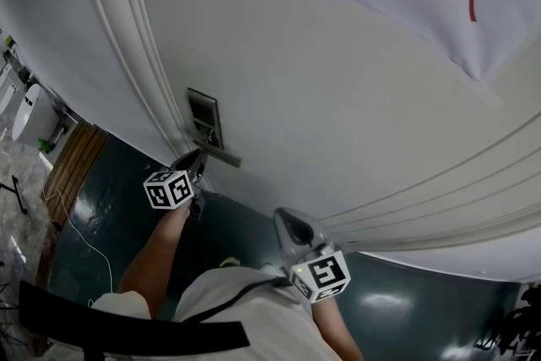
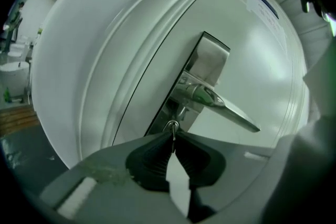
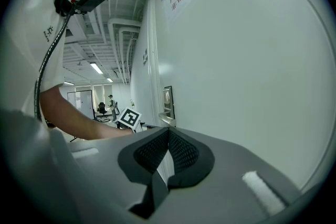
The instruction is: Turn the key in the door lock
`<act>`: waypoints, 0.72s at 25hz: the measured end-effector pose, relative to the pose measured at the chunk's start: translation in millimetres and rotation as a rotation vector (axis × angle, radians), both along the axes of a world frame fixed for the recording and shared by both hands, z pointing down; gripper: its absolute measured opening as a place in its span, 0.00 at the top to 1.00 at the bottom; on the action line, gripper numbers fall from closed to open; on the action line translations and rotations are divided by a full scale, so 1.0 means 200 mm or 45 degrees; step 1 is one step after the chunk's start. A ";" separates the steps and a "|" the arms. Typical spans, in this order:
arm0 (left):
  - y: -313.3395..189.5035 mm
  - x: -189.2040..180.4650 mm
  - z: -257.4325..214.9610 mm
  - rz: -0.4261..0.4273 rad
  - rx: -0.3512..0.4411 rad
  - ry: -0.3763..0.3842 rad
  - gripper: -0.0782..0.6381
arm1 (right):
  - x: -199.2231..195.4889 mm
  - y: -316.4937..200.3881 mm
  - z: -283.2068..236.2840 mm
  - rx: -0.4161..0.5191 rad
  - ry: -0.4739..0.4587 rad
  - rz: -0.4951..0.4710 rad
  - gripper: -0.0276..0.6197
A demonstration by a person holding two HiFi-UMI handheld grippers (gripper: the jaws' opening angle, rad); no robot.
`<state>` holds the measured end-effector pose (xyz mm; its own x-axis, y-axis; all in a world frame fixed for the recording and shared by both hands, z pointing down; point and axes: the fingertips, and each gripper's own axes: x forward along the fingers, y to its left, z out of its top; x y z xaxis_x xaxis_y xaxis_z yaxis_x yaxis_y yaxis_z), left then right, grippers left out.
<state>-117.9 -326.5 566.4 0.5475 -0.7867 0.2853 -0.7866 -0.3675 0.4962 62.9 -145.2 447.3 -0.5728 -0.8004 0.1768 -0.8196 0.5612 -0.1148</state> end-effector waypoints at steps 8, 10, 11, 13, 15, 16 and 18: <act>-0.01 0.00 0.00 0.022 -0.222 0.705 0.85 | 0.00 0.00 0.00 0.000 -0.003 -0.001 0.94; -0.01 0.00 -0.01 0.031 -0.254 0.827 0.85 | 0.00 0.00 0.00 -0.001 -0.005 0.000 0.94; -0.01 0.00 -0.01 0.028 -0.270 0.876 0.85 | 0.00 0.01 0.00 -0.002 -0.005 -0.001 0.94; -0.01 0.00 -0.01 0.028 -0.299 0.963 0.85 | 0.00 0.01 0.00 -0.004 -0.004 0.000 0.94; -0.01 0.01 -0.02 0.038 -0.313 1.024 0.85 | 0.01 0.01 0.01 -0.006 -0.004 0.003 0.94; -0.01 0.01 -0.02 0.040 -0.314 1.040 0.85 | 0.01 0.01 0.01 -0.006 -0.004 0.005 0.94; -0.01 0.01 -0.02 0.033 -0.317 1.062 0.84 | 0.01 0.02 0.01 -0.005 -0.005 0.007 0.94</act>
